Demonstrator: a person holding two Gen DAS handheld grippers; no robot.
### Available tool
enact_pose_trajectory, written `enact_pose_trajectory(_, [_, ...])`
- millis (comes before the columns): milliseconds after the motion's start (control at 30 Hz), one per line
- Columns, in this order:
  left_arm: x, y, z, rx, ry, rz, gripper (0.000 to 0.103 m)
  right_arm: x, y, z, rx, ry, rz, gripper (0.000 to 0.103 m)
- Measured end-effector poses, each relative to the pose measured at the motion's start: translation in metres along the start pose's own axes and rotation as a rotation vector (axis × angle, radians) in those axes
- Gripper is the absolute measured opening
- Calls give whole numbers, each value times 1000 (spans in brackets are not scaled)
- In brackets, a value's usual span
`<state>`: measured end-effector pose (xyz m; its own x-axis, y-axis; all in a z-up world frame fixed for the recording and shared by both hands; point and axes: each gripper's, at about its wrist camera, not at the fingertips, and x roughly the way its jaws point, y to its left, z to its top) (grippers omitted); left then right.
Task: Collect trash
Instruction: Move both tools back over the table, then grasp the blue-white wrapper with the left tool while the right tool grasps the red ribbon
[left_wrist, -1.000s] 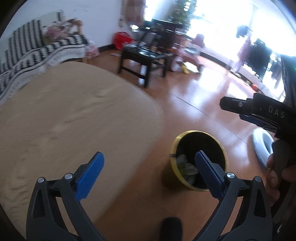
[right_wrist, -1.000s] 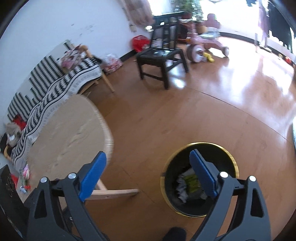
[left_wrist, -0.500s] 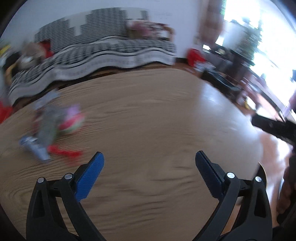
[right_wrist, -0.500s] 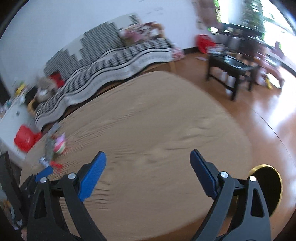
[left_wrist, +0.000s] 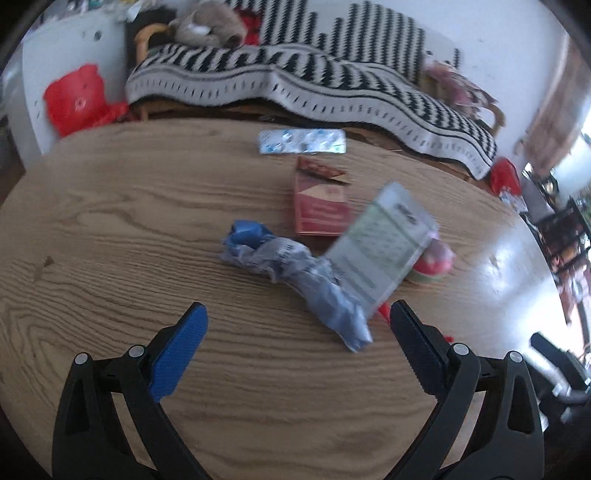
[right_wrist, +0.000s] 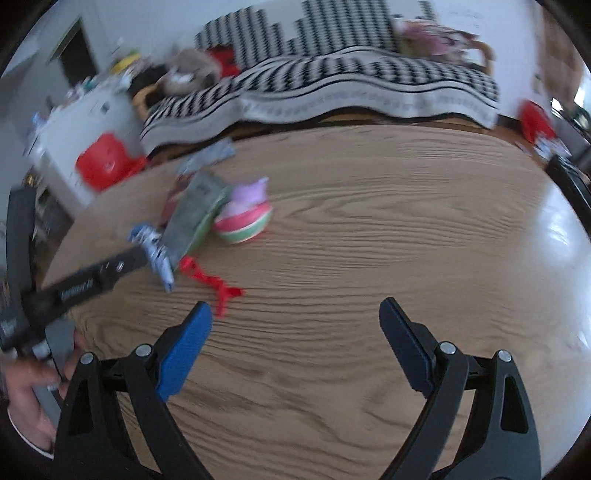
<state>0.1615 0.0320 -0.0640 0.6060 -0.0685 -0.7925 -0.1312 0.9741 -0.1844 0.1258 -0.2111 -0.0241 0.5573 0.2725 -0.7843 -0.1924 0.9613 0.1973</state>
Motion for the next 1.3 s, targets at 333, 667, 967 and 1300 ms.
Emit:
enact_pose_trajectory(333, [32,1,5,1,53,1,96,48,43,8,-177,27,11,87])
enact_pose_trajectory(667, [29,4,3,58,36,-4,31,73,62,6,-254,49,7,65])
enact_pose_trajectory(967, [12,20,1,37,48,16,19,68,75,0,-262,57,62,14])
enact_pose_trajectory(1300, [-21,22,2,58,-21,2,19,31,59,1,-182,2,86,14])
